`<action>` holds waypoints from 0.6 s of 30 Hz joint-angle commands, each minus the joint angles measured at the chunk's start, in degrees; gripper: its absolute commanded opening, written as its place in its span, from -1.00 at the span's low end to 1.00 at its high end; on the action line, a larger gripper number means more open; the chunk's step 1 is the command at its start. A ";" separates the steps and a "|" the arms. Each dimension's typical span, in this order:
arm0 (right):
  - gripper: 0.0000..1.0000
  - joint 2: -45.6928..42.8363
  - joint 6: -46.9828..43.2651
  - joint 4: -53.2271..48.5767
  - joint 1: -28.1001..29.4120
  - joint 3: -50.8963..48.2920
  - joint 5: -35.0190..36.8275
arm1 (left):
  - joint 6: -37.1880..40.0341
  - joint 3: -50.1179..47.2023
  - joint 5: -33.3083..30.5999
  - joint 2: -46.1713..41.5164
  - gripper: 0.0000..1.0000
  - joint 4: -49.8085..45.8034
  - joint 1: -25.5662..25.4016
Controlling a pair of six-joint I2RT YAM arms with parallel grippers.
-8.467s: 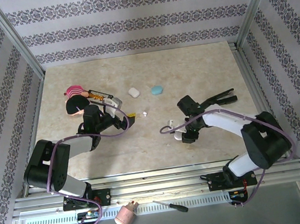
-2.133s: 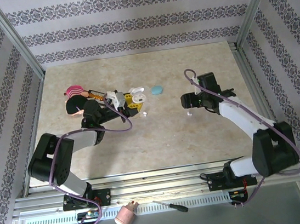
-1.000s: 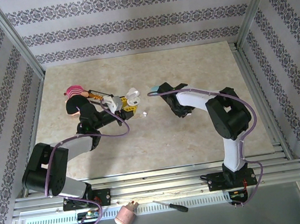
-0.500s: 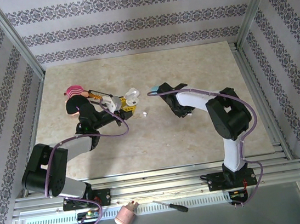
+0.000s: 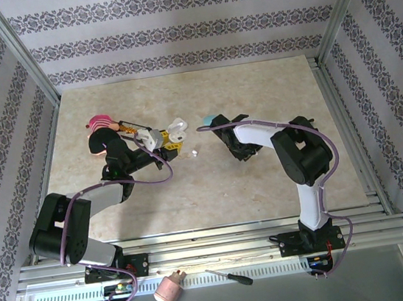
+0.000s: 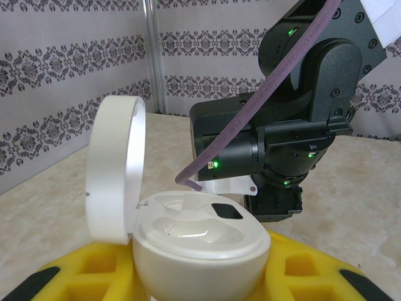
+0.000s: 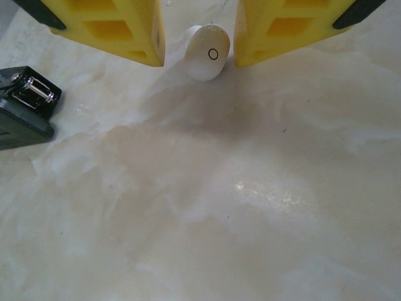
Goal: Insert wireless bluetooth earbuds into charging case
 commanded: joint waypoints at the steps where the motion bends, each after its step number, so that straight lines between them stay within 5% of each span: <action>1: -0.33 1.50 0.94 -1.96 0.46 1.03 0.80 | 1.12 -0.34 -0.35 -1.52 -0.47 -0.25 0.59; 18: -0.51 3.17 0.55 -2.86 -0.07 2.01 1.95 | 0.67 -0.37 -0.29 -1.74 -0.47 -0.33 0.58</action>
